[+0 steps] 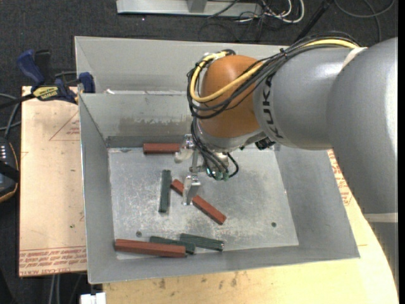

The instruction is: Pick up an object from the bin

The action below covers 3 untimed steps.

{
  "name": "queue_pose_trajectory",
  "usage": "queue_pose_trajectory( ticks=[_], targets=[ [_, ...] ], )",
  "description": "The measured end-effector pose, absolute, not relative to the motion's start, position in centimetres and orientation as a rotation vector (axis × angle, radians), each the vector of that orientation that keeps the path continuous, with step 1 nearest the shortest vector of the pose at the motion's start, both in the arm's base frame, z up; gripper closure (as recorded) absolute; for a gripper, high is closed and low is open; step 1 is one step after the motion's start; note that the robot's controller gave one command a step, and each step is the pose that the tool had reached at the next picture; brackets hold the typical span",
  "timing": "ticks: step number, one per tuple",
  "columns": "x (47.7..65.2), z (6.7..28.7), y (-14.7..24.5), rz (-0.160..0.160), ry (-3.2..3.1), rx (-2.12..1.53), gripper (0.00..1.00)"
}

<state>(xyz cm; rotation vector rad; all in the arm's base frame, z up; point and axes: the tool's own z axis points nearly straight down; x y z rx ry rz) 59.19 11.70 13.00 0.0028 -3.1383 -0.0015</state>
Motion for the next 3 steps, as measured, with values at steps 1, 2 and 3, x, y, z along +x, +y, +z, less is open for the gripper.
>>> queue_pose_trajectory(
  ticks=[1,2,3],
  targets=[
    [58.6,15.6,12.5,0.002,-3.124,0.258,0.00],
    [59.2,14.3,12.3,-0.001,-3.098,0.613,0.00],
    [60.4,7.9,9.7,-0.002,-3.065,0.763,1.00]
  ],
)
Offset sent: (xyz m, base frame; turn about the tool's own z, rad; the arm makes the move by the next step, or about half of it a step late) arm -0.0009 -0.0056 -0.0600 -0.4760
